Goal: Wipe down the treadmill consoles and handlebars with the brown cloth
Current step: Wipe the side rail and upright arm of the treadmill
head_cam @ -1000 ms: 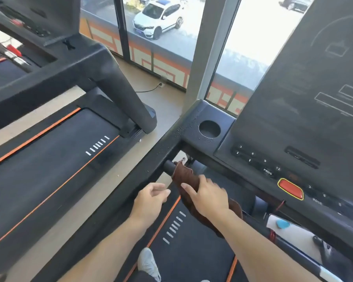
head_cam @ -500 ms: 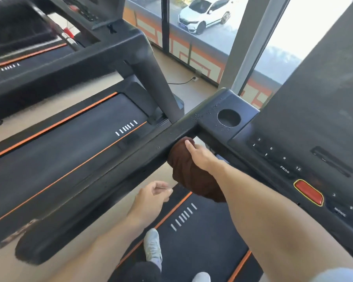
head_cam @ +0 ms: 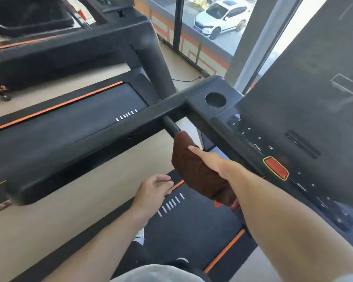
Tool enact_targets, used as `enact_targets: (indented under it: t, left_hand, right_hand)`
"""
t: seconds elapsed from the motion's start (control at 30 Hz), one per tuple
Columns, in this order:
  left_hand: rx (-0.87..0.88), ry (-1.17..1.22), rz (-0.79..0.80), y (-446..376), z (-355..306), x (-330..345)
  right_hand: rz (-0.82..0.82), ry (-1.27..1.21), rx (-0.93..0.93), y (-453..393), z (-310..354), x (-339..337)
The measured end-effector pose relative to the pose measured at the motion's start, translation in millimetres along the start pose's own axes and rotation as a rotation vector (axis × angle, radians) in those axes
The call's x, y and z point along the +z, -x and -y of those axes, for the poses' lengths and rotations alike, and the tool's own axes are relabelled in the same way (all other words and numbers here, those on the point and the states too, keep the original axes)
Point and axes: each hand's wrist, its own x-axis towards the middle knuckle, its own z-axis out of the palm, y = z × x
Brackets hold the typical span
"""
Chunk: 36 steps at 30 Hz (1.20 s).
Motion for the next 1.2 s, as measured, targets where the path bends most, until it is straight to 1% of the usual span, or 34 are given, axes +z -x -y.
enact_targets:
  t: [0.1,0.2,0.3,0.4,0.5,0.57,0.73,0.8,0.9,0.97,1.03,1.13,1.2]
  left_hand:
    - [0.010,0.014,0.045,5.3,0.3,28.6]
    - [-0.019,0.009,0.103,12.2,5.2,48.1]
    - [-0.048,0.000,0.105,12.5,11.0,53.9]
    - [-0.072,-0.015,0.069,4.6,12.3,51.1]
    - [-0.087,0.009,0.028,-6.0,10.1,44.8]
    - [-0.084,0.016,0.010,-13.6,6.9,40.0]
    - [-0.077,0.019,0.022,-35.6,-4.4,22.7]
    - [-0.084,0.006,0.035,-45.8,-9.5,10.9]
    - [-0.108,-0.013,0.029,-61.7,-14.0,-10.4]
    - [-0.118,-0.059,0.018,-71.2,-13.3,-24.9]
    - [-0.140,-0.088,0.031,-76.0,-10.3,-37.0]
    - [-0.170,-0.122,0.021,-85.3,-8.5,-53.6]
    - [-0.176,-0.129,0.018,-89.2,-12.3,-60.1]
  right_hand:
    - [-0.017,0.045,0.011,16.0,-25.1,-4.8]
    - [-0.016,0.138,-0.112,22.5,-43.2,-6.4]
    - [-0.139,0.329,-0.220,24.7,-58.7,-2.8]
    - [-0.296,0.612,-0.247,22.4,-71.6,8.8]
    - [-0.389,0.849,-0.272,23.2,-71.3,24.6]
    - [-0.438,1.010,-0.325,24.7,-64.8,37.1]
    - [-0.454,1.178,-0.423,-2.0,-25.4,55.9]
    - [-0.465,1.164,-0.472,-20.2,-3.7,60.5]
    - [-0.518,1.067,-0.569,-48.4,27.7,62.8]
    - [-0.535,0.927,-0.571,-63.1,46.0,62.5]
    - [-0.546,0.798,-0.533,-67.5,61.0,62.1]
    - [-0.478,0.617,-0.461,-79.0,80.1,56.4]
    - [-0.340,0.406,-0.407,-86.2,91.3,45.7]
